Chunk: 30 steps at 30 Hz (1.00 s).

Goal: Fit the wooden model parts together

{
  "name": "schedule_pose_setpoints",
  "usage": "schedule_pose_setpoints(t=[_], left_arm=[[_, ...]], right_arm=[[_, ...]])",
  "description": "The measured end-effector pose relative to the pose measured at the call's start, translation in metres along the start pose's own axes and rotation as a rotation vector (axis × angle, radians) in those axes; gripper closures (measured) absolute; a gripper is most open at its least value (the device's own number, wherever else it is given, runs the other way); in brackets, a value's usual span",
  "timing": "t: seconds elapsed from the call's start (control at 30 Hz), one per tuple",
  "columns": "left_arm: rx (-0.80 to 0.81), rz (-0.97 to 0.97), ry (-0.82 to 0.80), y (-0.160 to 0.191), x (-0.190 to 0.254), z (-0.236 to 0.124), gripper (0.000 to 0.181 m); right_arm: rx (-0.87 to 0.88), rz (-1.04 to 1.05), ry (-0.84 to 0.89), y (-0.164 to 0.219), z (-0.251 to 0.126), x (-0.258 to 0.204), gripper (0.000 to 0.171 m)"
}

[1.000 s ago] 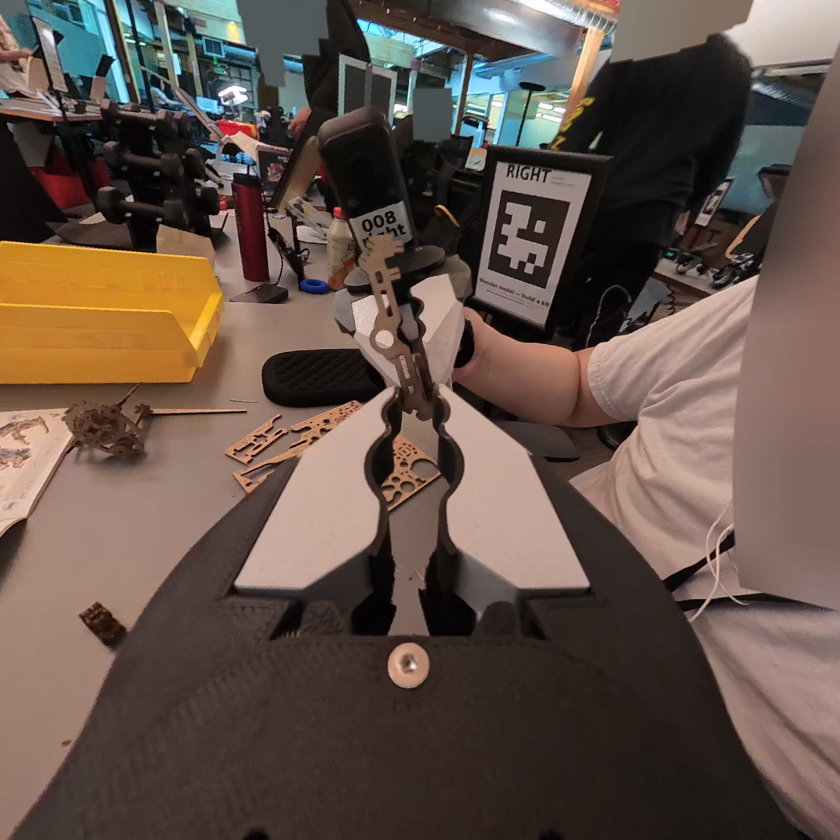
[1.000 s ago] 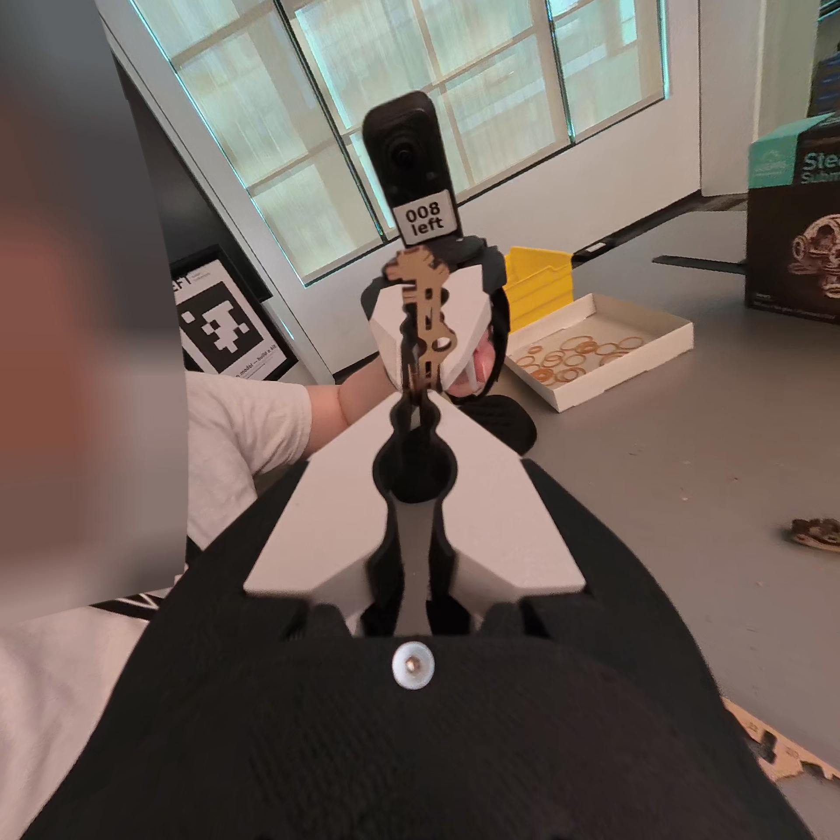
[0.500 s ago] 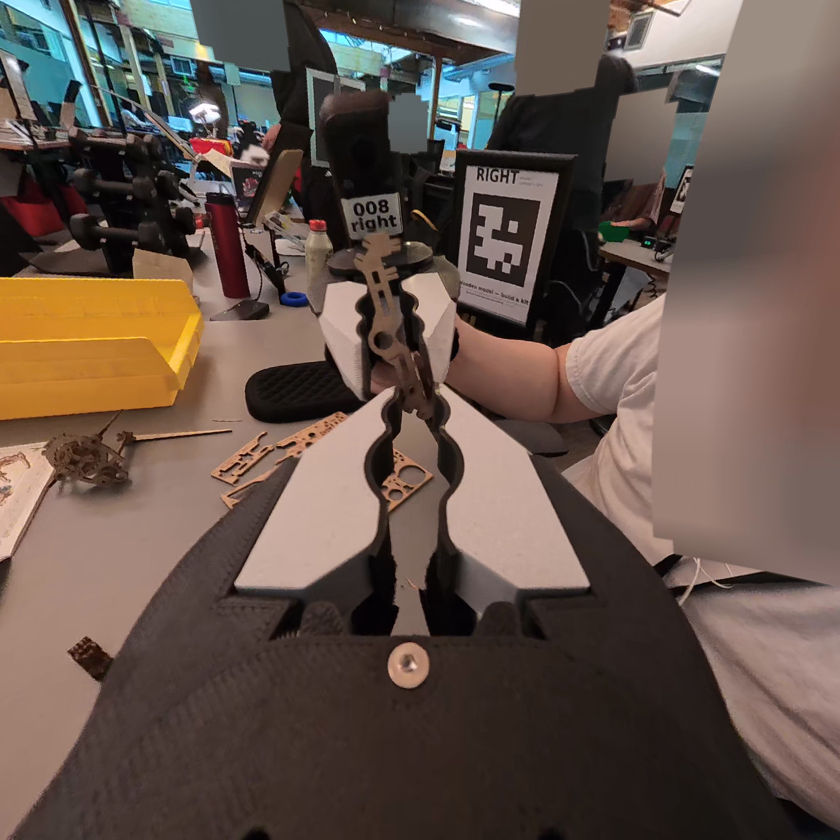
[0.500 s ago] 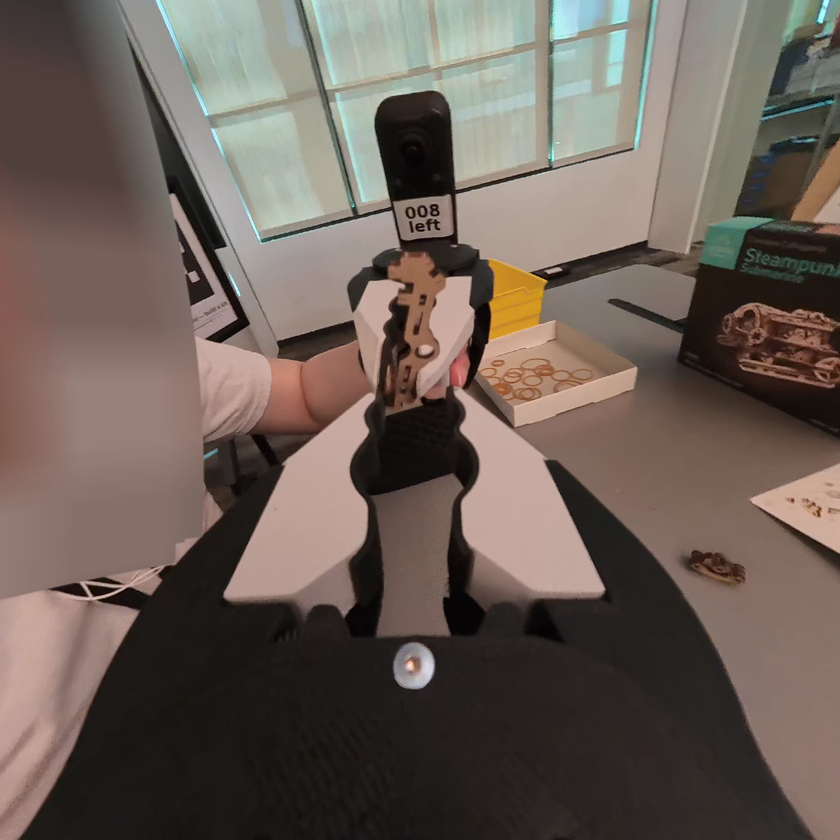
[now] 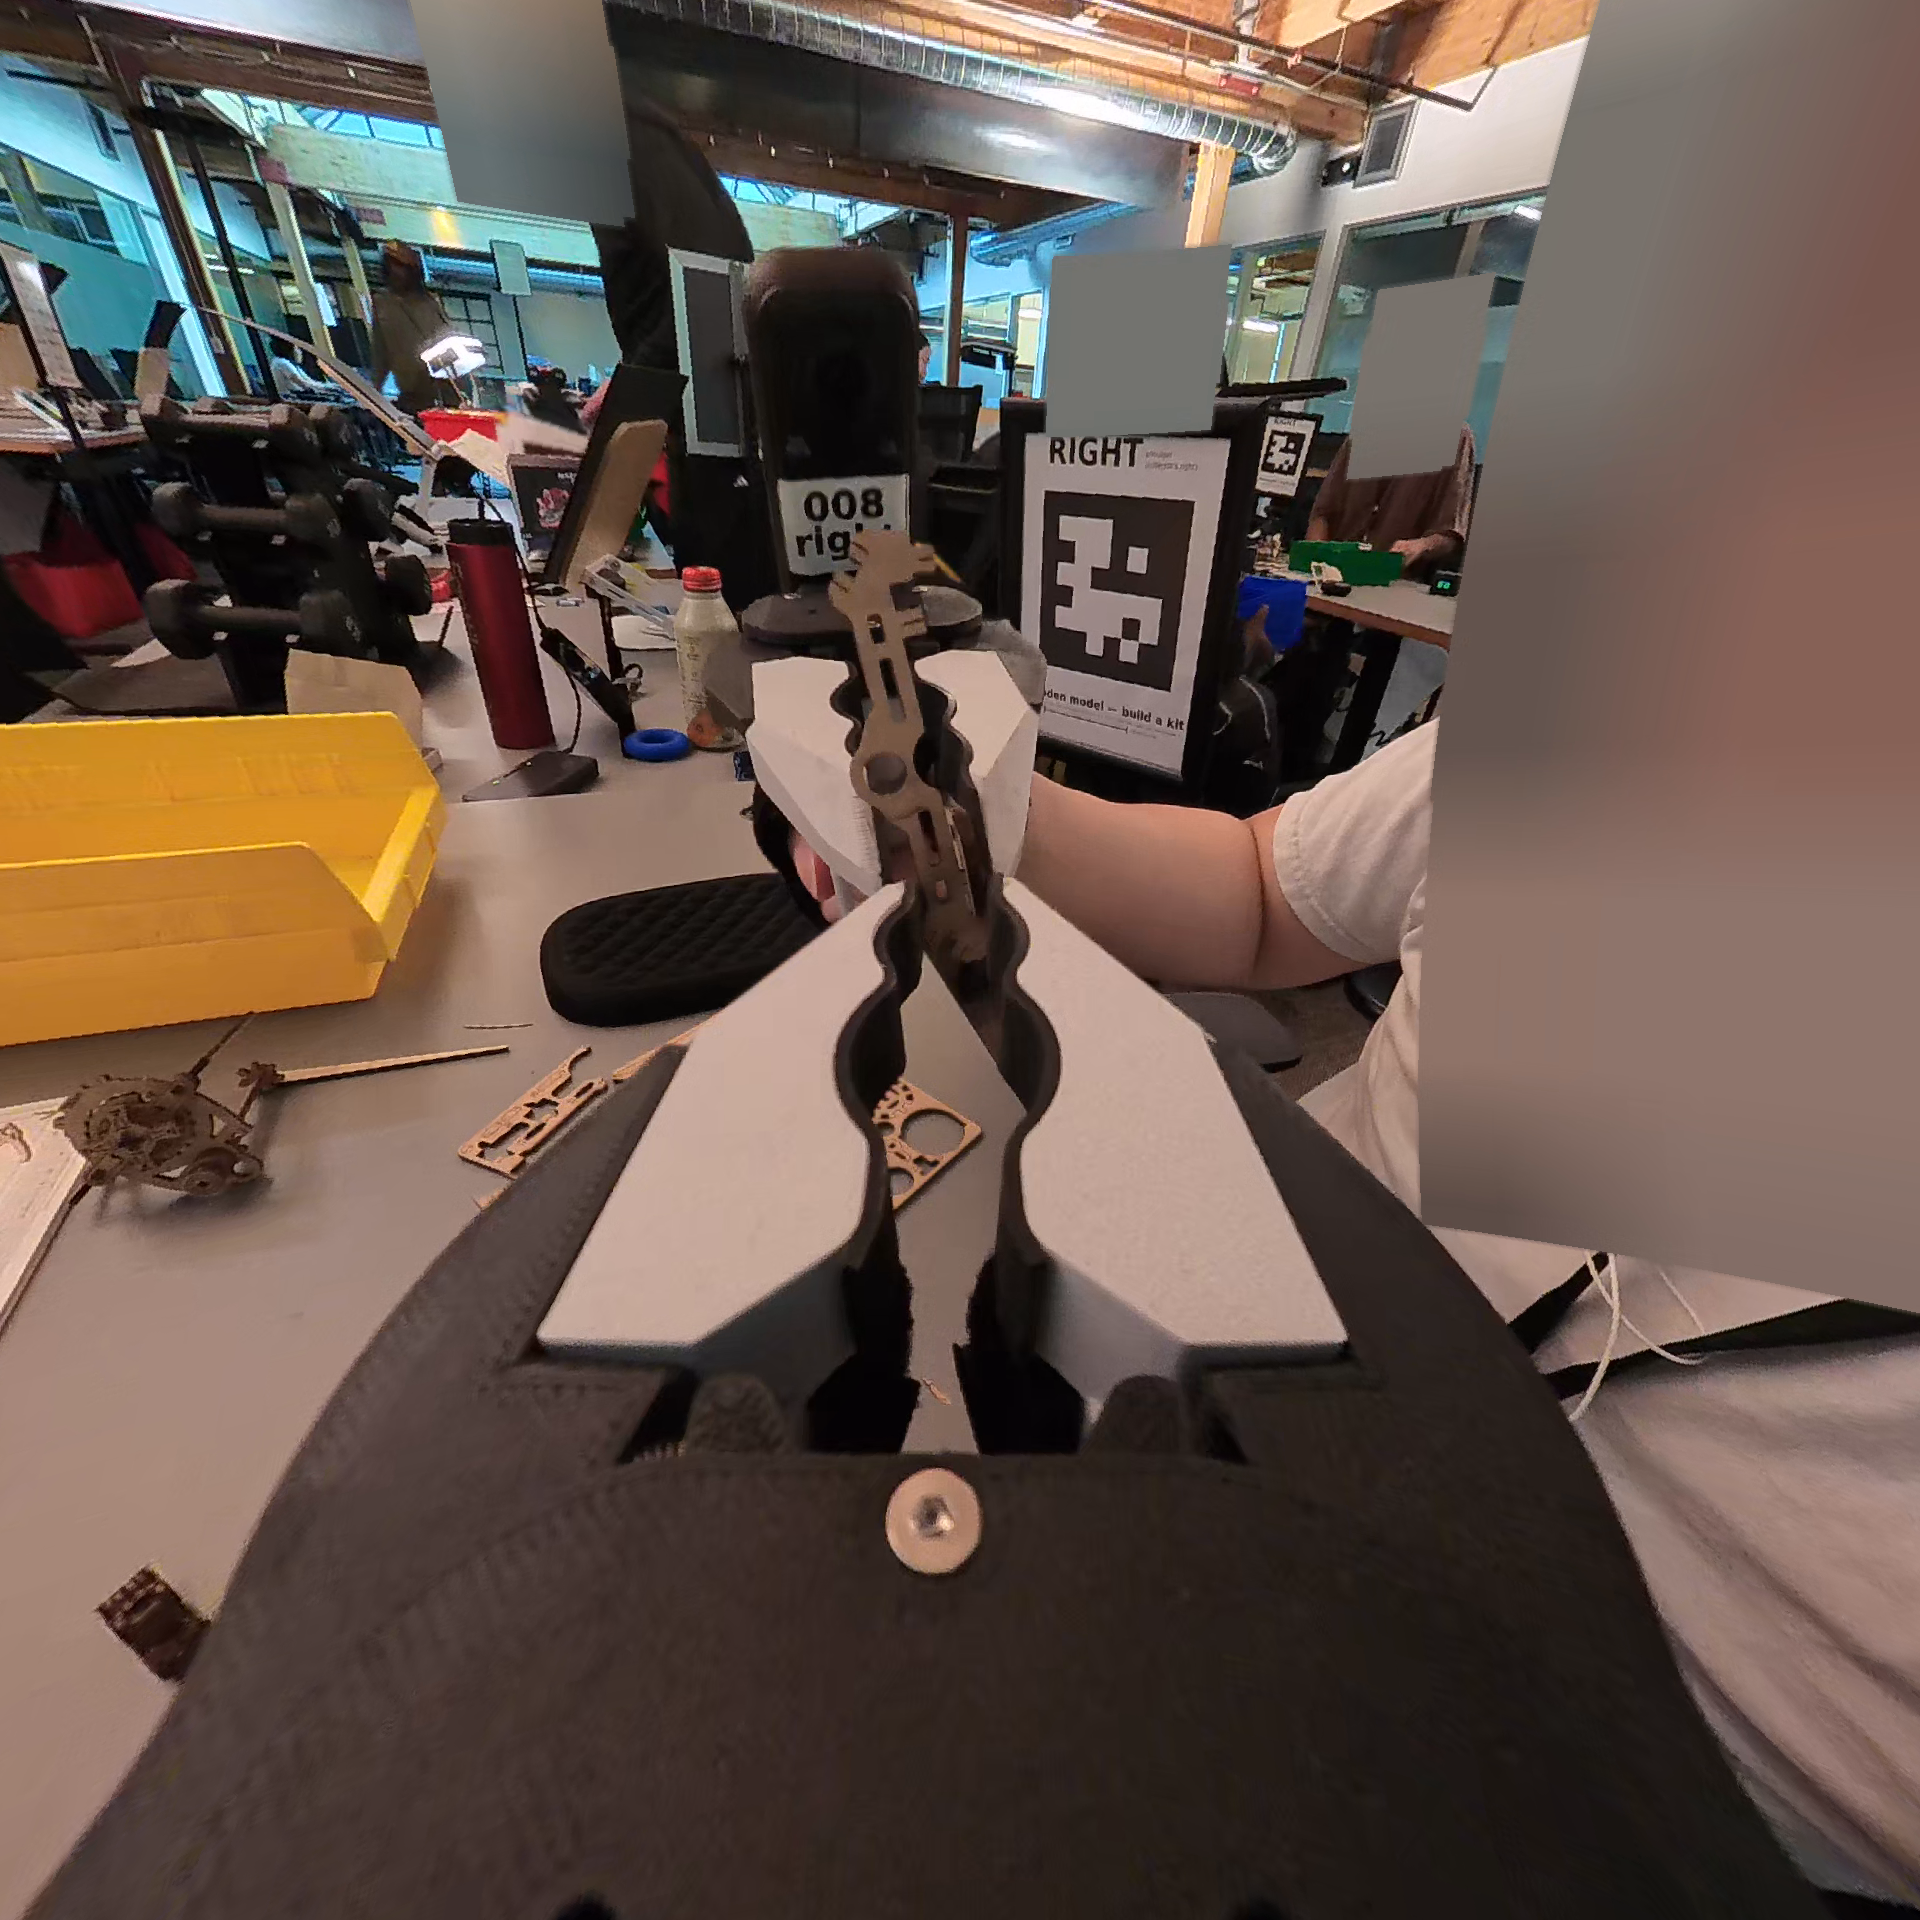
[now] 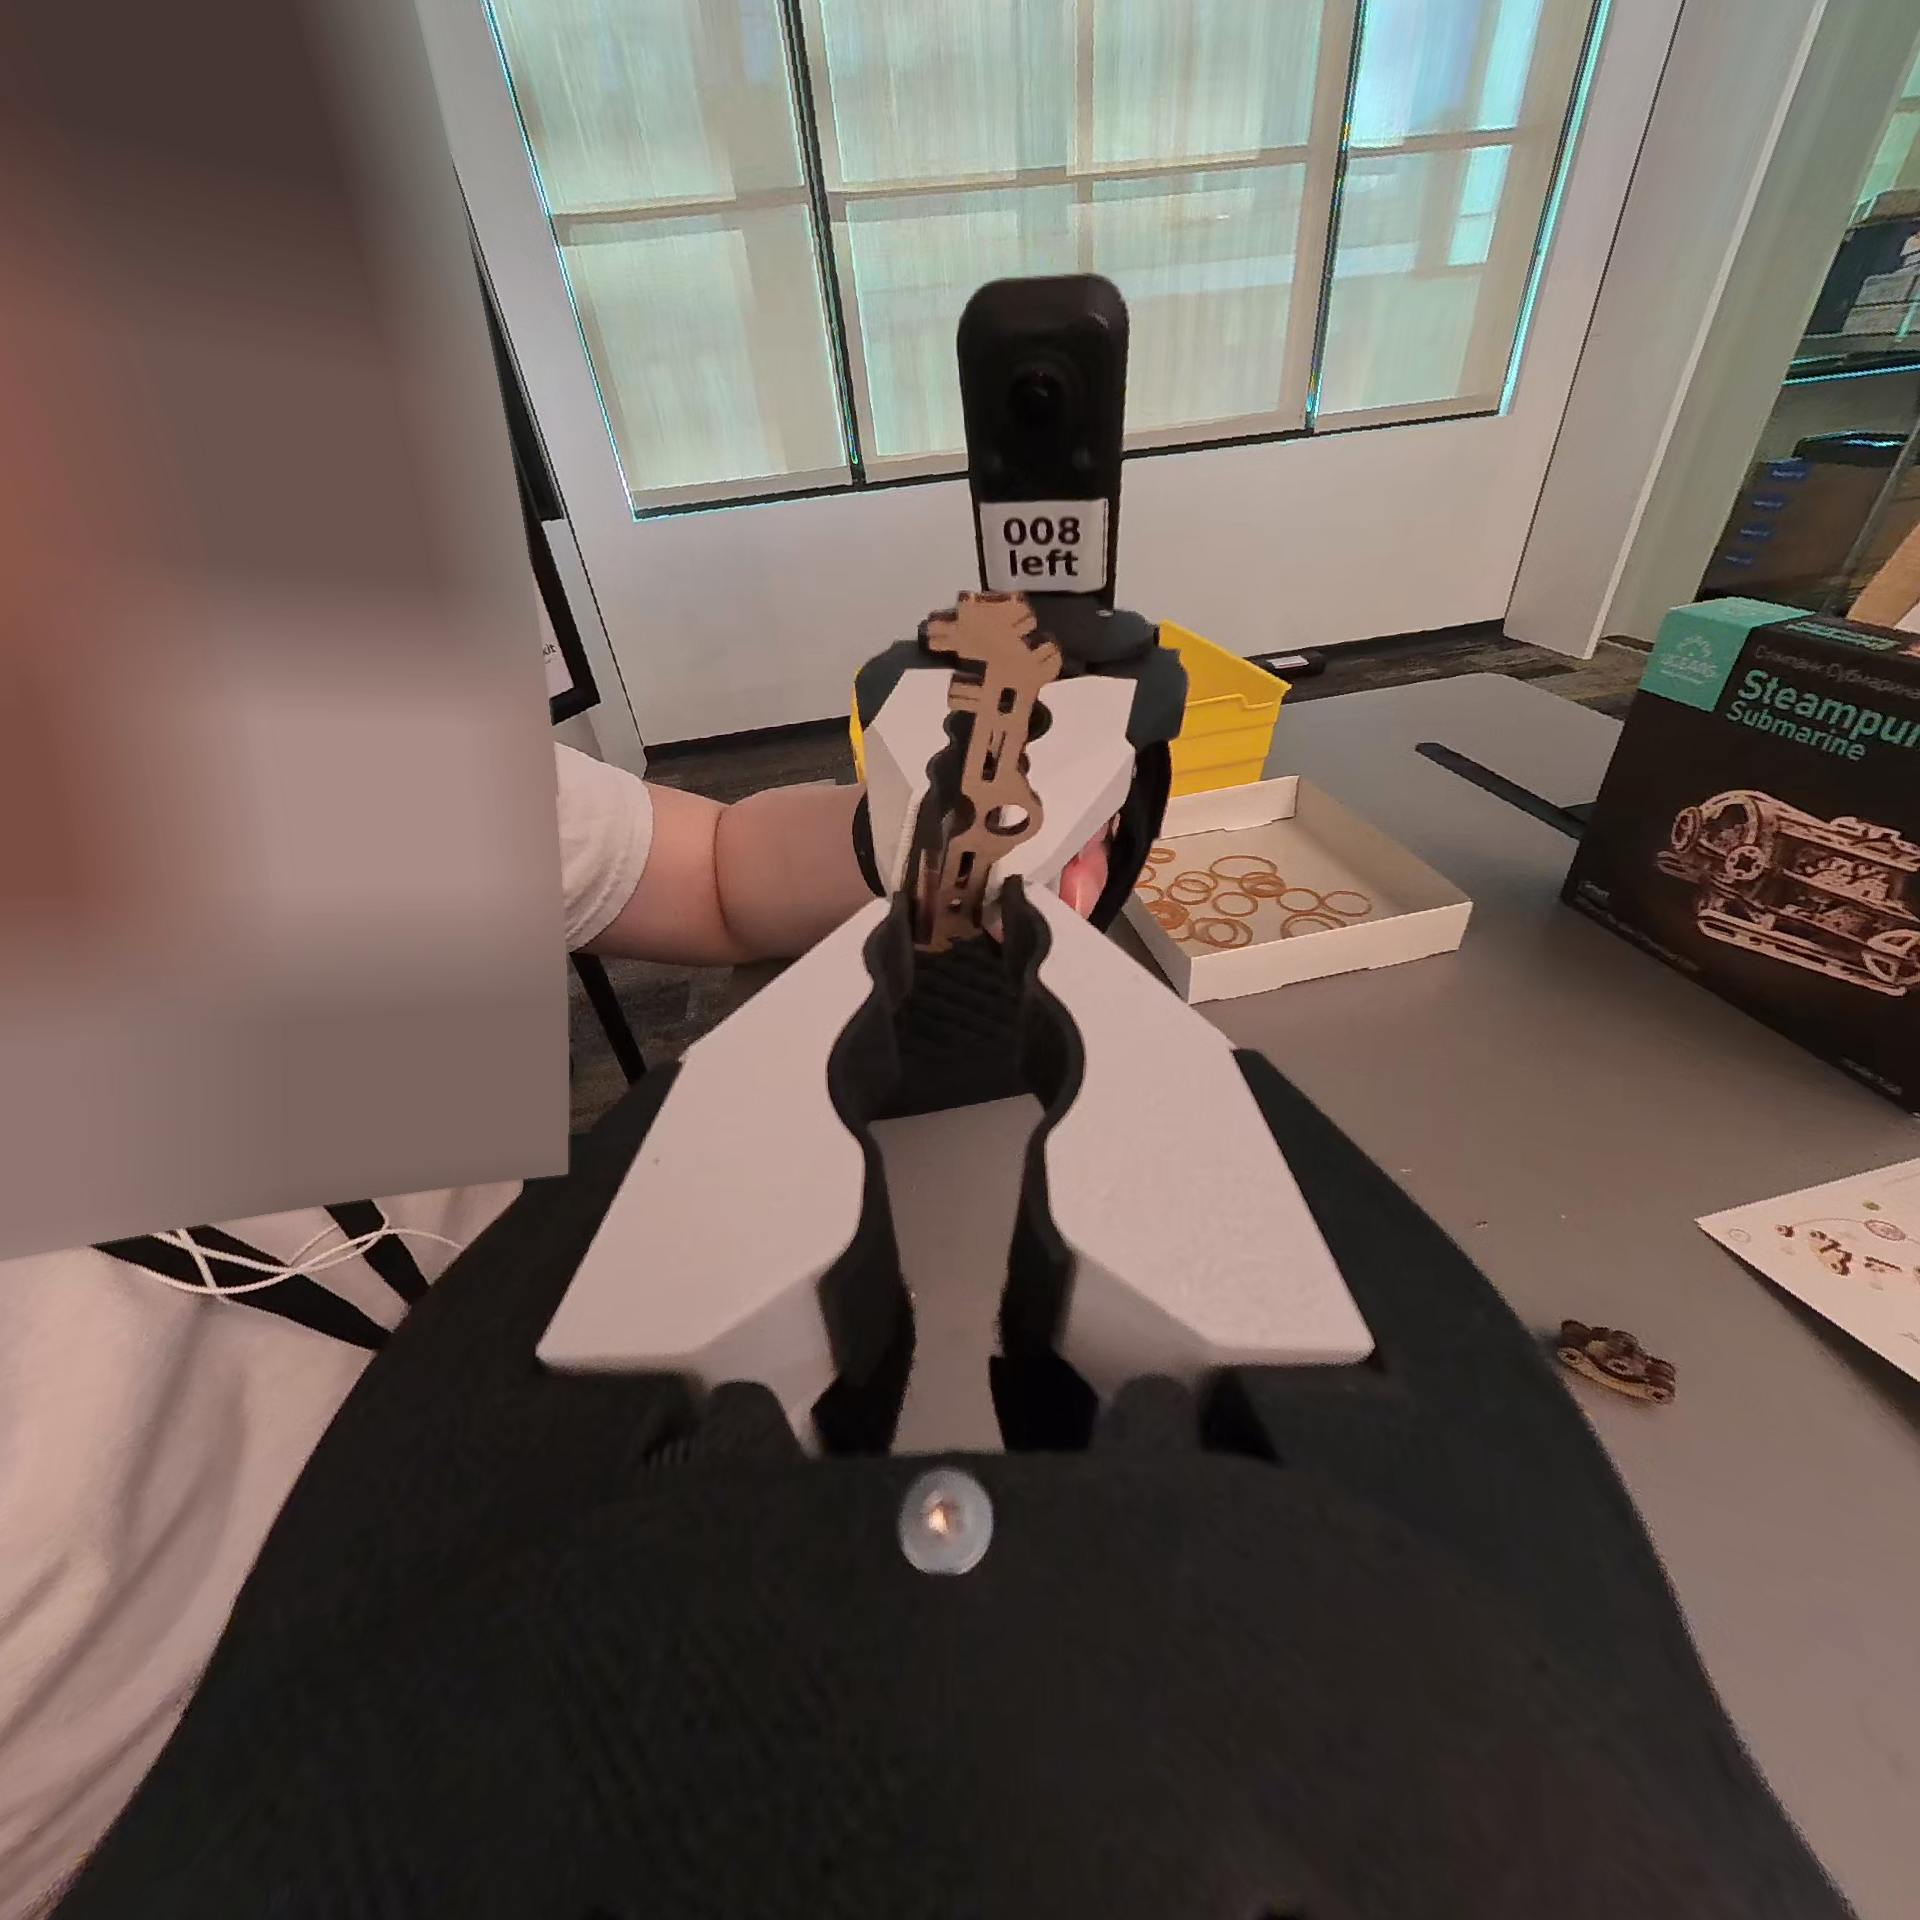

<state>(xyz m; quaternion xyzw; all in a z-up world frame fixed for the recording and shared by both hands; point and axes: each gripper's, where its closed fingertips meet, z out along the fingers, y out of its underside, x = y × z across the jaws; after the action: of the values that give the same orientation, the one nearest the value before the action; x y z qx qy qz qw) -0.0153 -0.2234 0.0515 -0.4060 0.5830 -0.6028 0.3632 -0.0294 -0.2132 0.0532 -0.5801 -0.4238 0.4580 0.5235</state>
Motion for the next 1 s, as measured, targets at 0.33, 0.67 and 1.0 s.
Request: schedule_pose_setpoints(t=[0.33, 0.67, 1.0], left_arm=[[0.022, -0.017, 0.026, -0.005, 0.004, 0.0, 0.171], [-0.001, 0.059, 0.018, -0.006, 0.007, -0.005, 0.171], [0.073, -0.047, 0.07, -0.013, 0.008, -0.004, 0.171]], right_arm=[[0.026, 0.101, -0.064, -0.004, 0.0, -0.004, 0.156], [0.045, 0.162, -0.105, -0.006, 0.005, -0.006, 0.155], [-0.005, 0.027, -0.059, -0.011, 0.003, -0.007, 0.154]])
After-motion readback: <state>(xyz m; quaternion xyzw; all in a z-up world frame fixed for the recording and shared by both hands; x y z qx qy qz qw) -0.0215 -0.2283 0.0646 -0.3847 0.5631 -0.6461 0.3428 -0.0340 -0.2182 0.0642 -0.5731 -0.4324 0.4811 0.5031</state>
